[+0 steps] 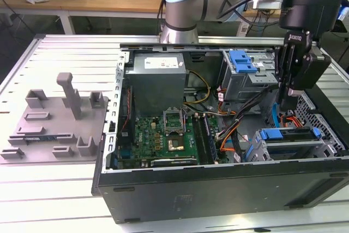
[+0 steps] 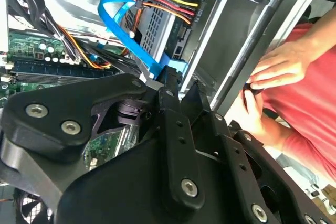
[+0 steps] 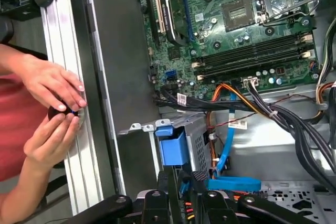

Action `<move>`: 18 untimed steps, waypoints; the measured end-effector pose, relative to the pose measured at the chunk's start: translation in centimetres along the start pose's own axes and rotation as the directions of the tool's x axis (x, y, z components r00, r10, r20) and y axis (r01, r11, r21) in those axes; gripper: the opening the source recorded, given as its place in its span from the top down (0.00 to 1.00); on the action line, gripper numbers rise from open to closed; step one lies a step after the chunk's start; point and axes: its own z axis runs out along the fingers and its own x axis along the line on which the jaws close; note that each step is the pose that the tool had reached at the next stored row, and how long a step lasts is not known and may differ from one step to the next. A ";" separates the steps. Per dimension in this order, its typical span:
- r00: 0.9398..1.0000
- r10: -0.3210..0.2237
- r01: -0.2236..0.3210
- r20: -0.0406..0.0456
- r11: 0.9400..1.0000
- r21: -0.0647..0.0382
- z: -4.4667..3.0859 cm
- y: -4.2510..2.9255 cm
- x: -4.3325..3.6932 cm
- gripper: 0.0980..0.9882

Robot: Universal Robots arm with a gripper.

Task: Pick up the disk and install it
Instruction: 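Insert the second disk wire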

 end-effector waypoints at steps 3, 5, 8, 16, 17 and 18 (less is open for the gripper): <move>1.000 0.002 -0.002 -0.020 1.000 0.002 0.01 0.07 -0.43 0.77; 0.999 0.003 -0.003 -0.034 1.000 0.005 -0.02 0.09 -0.52 0.77; 0.999 0.003 -0.003 -0.043 1.000 0.006 0.10 0.10 -0.64 0.77; 1.000 0.003 -0.003 -0.030 1.000 0.004 0.20 0.11 -0.69 0.77; 1.000 0.003 -0.003 -0.030 1.000 0.004 0.21 0.11 -0.69 0.77; 1.000 0.003 -0.003 -0.030 1.000 0.004 0.21 0.11 -0.69 0.77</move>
